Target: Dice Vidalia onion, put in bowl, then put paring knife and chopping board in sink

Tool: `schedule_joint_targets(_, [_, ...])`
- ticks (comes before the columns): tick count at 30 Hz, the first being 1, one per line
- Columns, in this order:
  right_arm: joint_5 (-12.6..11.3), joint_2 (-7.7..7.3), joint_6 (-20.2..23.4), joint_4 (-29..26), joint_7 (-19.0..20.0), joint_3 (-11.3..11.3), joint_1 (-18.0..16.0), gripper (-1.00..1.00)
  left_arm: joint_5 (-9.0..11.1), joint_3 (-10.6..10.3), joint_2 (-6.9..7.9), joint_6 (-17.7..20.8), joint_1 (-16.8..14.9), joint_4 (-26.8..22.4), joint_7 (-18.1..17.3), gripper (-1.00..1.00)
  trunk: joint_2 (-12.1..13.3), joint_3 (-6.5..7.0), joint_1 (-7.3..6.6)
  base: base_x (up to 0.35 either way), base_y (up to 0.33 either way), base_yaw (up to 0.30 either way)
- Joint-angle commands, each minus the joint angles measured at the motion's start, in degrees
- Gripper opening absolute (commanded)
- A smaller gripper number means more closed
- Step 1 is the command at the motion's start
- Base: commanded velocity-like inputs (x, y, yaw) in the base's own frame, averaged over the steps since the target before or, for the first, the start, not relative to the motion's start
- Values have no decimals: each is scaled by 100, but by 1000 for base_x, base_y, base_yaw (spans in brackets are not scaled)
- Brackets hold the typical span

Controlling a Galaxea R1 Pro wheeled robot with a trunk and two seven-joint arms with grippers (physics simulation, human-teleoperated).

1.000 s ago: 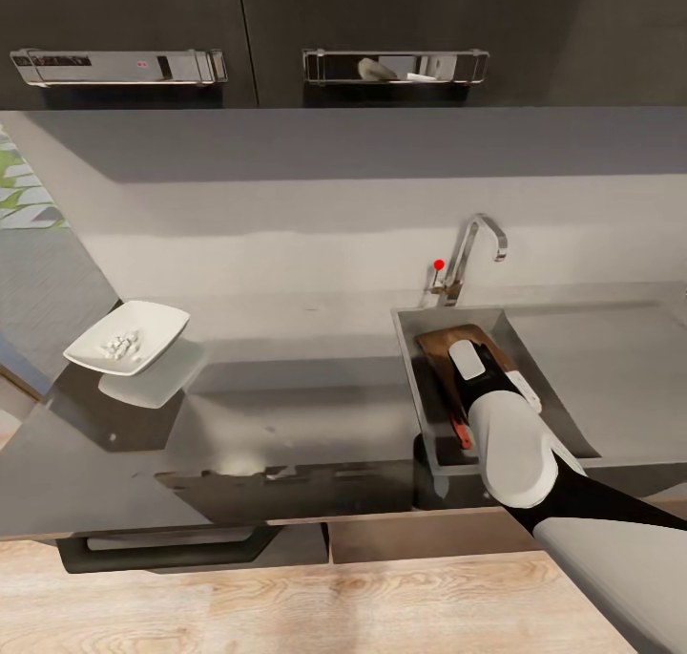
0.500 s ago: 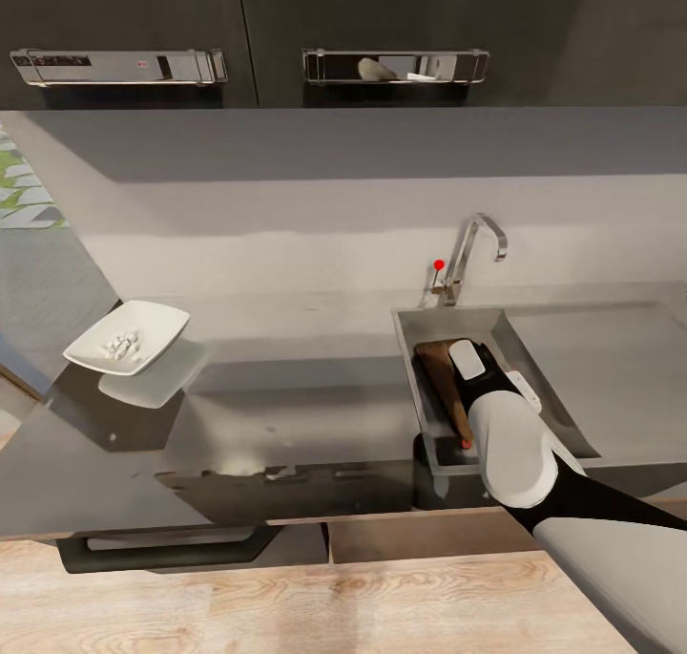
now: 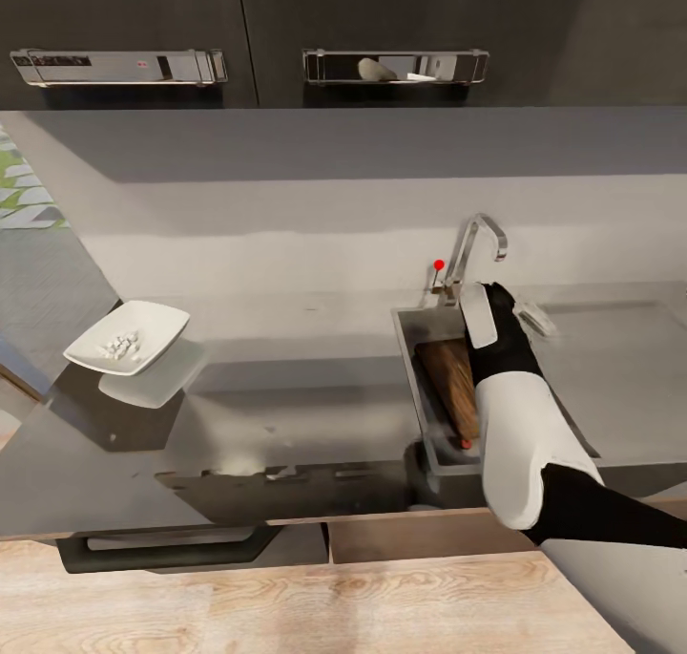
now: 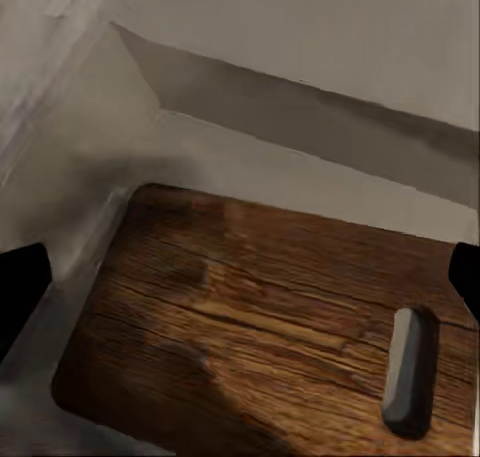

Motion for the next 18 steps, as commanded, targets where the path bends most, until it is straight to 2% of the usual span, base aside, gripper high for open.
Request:
schedule_joint_targets(1, [-244,4,299,-154,-15,254,-5,100,35,-48,-3,-31,-8,19,0,100,-9,-10,3,0,0,0])
schedule_joint_targets(2, [-347,4,408,-216,-12,385,-5,100,35,-48,-3,-31,-8,19,0,100,-9,-10,3,0,0,0])
schedule_joint_targets(4, [-643,4,734,-384,-2,849,-5,100,35,-48,-3,-31,-8,19,0,100,-9,-10,3,0,0,0])
schedule_joint_targets(6, [-801,4,901,-457,7,1109,-5,100,35,-48,-3,-31,-8,19,0,100,-9,-10,3,0,0,0])
schedule_joint_targets(12, [-898,4,1260,-500,136,1378,-5,100,35,-48,-3,-31,-8,19,0,100,-9,-10,3,-31,0,0])
schedule_joint_targets(15, [-902,4,1629,-491,671,1728,-5,100,35,-48,-10,-31,-8,19,0,100,-9,-10,3,-213,0,0])
schedule_joint_targets(18, [-877,4,1772,-462,1163,1846,-5,100,35,-48,-11,-31,-8,19,0,100,-9,-10,3,-291,0,0])
